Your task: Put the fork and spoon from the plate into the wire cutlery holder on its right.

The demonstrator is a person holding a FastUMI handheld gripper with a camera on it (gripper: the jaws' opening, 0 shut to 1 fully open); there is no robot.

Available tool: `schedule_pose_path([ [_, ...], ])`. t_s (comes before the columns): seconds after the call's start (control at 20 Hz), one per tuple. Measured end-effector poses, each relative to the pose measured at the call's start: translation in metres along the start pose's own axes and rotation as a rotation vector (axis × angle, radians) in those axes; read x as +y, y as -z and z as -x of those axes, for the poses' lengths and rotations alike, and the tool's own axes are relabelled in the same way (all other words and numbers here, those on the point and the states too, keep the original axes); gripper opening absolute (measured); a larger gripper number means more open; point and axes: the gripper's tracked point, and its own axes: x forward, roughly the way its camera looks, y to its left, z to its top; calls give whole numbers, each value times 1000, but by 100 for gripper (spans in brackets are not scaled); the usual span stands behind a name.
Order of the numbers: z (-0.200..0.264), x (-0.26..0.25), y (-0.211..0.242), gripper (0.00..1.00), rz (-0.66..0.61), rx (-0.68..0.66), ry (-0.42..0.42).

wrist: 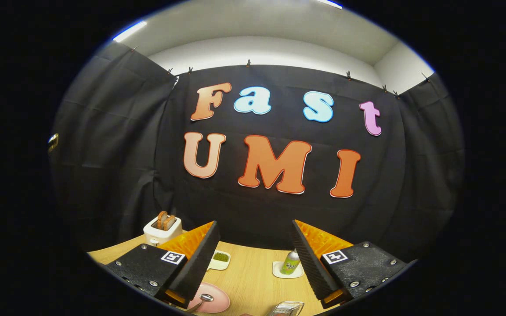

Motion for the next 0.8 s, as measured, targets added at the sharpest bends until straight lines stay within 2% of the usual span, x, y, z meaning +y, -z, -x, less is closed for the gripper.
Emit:
schedule_pose_path([
  [0.3, -9, 40, 55, 98, -6, 183, -3],
  [0.55, 4, 72, 127, 98, -64, 444, -5],
  [0.8, 23, 101, 192, 97, -120, 698, -95],
])
